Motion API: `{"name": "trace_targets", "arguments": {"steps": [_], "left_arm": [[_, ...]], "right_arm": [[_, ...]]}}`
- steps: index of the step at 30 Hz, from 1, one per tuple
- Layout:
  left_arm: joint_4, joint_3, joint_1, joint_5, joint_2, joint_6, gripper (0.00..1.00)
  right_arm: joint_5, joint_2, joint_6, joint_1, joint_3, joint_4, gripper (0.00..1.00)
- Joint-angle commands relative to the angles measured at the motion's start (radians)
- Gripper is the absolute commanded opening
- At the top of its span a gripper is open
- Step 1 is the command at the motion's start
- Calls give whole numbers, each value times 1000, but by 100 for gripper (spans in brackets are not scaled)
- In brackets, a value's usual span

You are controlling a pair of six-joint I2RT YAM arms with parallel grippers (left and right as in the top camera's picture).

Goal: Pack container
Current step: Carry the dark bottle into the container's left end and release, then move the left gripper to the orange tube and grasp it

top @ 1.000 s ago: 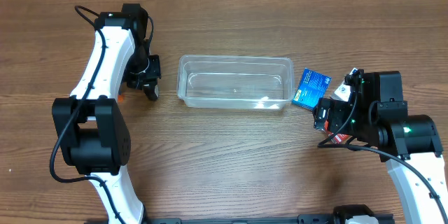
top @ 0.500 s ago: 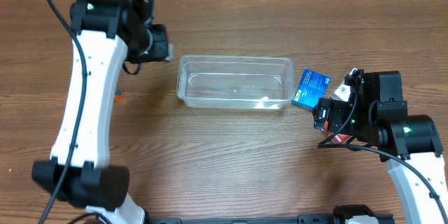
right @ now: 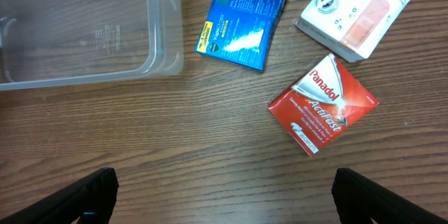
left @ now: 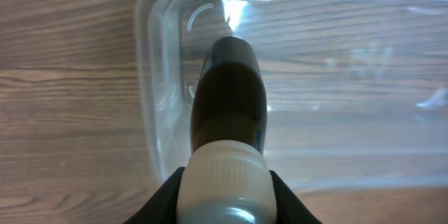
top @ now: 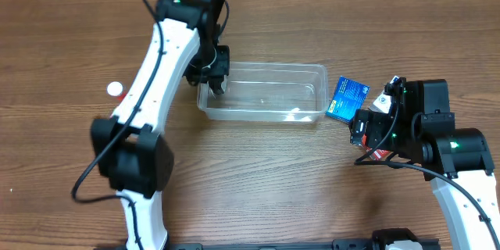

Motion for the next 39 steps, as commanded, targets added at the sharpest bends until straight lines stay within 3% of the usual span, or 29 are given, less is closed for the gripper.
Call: {"name": "trace_targets", "arguments": {"steps": [1, 16, 17, 18, 19, 22, 28, 33, 37, 39], "left_arm": [[29, 6, 1, -7, 83, -14, 4], [92, 6, 1, -103, 139, -60, 5], [92, 6, 1, -108, 139, -67, 9], [94, 6, 1, -108, 139, -67, 24], [93, 6, 1, -107, 139, -67, 31], [91, 6, 1, -107, 139, -66, 46], [43, 29, 1, -100, 102, -66, 49], [-20, 66, 0, -136, -62, -52, 52], [-78, 66, 35, -192, -261, -64, 59], [-109, 66, 77, -227, -330, -84, 69]], "right_arm": [[1, -6, -6, -6, 26, 3, 100], [1, -6, -6, -6, 26, 4, 100], [1, -6, -6, -6, 26, 4, 100], [1, -6, -6, -6, 26, 4, 100], [1, -6, -6, -6, 26, 4, 100], [1, -6, -6, -6, 26, 4, 100], [1, -6, -6, -6, 26, 3, 100], [1, -6, -6, -6, 26, 3, 100], [2, -6, -6, -6, 26, 4, 100], [1, -6, -6, -6, 26, 4, 100]]}}
